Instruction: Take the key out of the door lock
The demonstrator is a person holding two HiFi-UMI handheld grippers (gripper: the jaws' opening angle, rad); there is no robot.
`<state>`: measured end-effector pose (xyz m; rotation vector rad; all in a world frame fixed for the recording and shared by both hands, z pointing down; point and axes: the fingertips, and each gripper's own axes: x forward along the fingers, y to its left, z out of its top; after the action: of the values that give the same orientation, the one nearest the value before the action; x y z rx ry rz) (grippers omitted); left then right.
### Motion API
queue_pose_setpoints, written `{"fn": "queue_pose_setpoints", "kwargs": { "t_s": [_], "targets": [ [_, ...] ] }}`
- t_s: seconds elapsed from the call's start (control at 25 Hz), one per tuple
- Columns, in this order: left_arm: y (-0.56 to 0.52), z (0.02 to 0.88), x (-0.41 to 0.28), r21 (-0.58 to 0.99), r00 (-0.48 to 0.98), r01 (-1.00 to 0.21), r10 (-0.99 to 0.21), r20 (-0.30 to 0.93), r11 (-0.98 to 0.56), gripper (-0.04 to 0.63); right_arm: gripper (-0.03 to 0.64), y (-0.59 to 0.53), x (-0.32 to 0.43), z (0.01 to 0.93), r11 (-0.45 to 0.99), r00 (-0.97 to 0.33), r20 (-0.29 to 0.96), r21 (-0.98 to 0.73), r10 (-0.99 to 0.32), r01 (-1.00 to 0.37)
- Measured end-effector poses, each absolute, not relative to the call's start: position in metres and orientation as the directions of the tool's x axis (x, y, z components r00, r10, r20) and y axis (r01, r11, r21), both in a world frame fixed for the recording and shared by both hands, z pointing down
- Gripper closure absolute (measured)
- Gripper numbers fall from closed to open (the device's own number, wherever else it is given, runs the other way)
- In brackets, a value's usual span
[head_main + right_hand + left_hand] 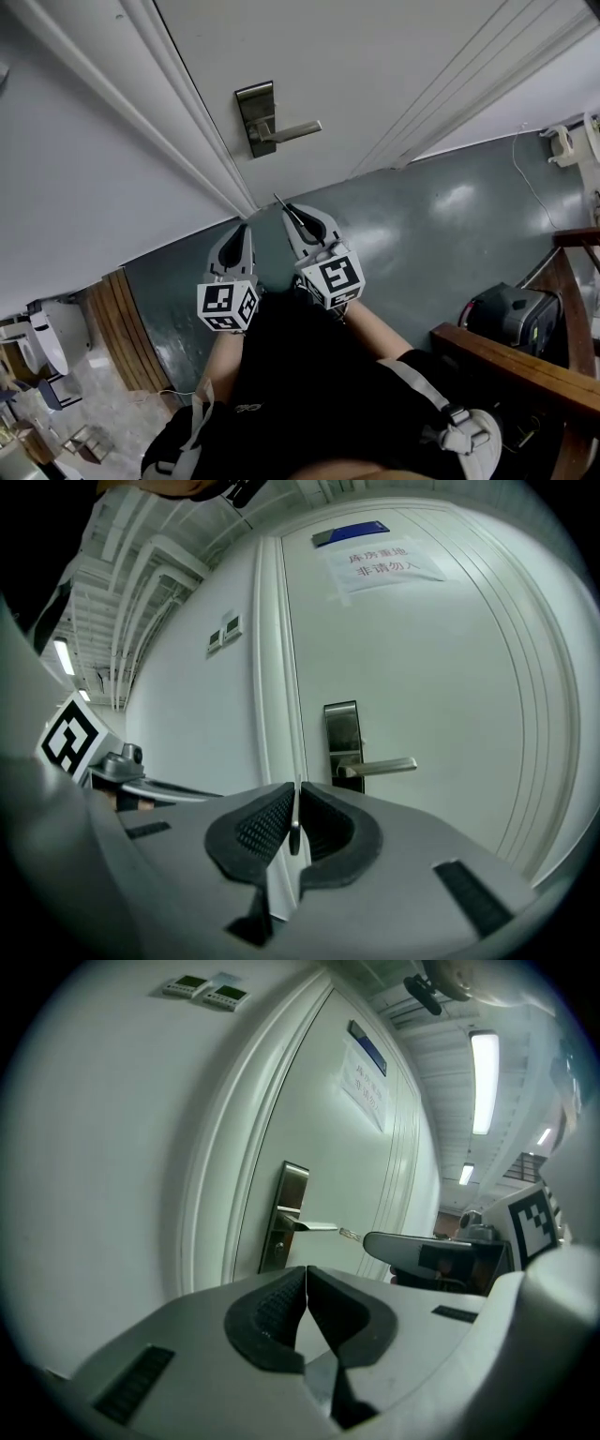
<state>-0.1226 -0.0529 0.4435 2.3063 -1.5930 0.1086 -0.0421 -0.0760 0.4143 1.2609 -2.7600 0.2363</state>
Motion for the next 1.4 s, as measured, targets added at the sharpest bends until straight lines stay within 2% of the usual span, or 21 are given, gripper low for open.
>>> {"fn": "queue_pose_setpoints", "kwargs": {
  "t_s": [0.36,0.92,1.12,1.4],
  "targets": [
    [-0.066,0.399,-0.145,0.204,0.376,-0.916,-0.917,0.136,-0.346,0.572,0.586,-0.082,-0.054,0.366,0.609,-0.608,0.066,-0.008,-0.791,-0.793],
    [-0.066,0.316,-0.134,0.156,0.419,-0.894,-0.907,-0.036,-0.420,0.572,0.586,-0.083,-0.037,0.306,0.528,-0.529,-0.026,0.042,-0.848,-0.848],
    [-0.064,0.300,-0.127,0.127,0.430,-0.892,-0.901,-0.055,-0.433,0.572,0.586,-0.081,-0.027,0.291,0.517,-0.520,-0.077,0.056,-0.851,-0.854],
    [-0.063,0.294,-0.122,0.144,0.440,-0.883,-0.895,-0.076,-0.447,0.572,0.586,-0.080,-0.016,0.284,0.491,-0.496,-0.084,0.074,-0.864,-0.868]
  ]
}}
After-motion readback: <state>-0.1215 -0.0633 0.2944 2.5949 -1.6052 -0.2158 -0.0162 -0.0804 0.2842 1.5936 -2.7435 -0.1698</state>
